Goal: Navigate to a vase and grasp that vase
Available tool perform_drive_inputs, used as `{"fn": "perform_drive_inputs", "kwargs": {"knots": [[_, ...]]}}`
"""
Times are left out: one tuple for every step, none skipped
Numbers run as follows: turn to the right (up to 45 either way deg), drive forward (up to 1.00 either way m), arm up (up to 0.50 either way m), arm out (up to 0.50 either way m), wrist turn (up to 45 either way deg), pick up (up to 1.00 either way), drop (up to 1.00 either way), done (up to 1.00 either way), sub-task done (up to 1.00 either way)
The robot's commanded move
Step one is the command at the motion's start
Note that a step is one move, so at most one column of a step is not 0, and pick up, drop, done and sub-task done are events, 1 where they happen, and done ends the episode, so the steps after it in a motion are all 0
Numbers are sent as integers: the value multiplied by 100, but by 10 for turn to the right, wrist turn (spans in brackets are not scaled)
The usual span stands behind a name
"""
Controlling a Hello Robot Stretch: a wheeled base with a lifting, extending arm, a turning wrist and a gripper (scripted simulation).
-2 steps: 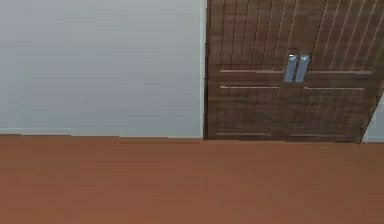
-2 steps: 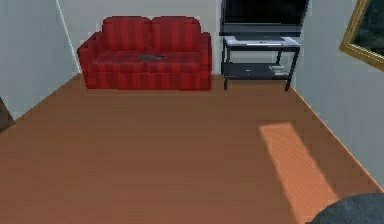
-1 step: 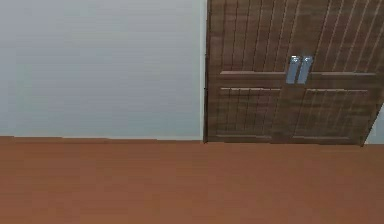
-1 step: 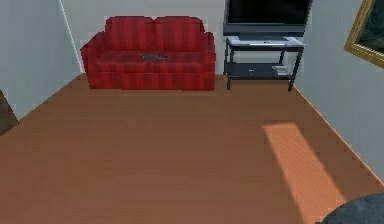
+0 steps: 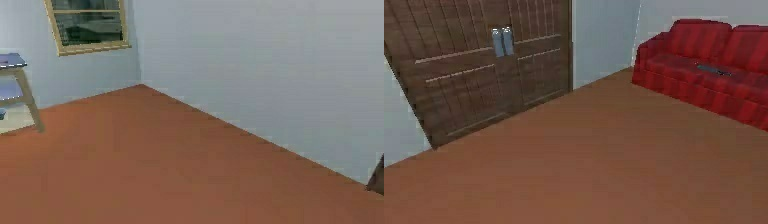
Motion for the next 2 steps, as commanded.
{"fn": "perform_drive_inputs", "kwargs": {"knots": [[-390,0,0,0,0,0,0,0,0],[0,100,0,0,0,0,0,0,0]]}}
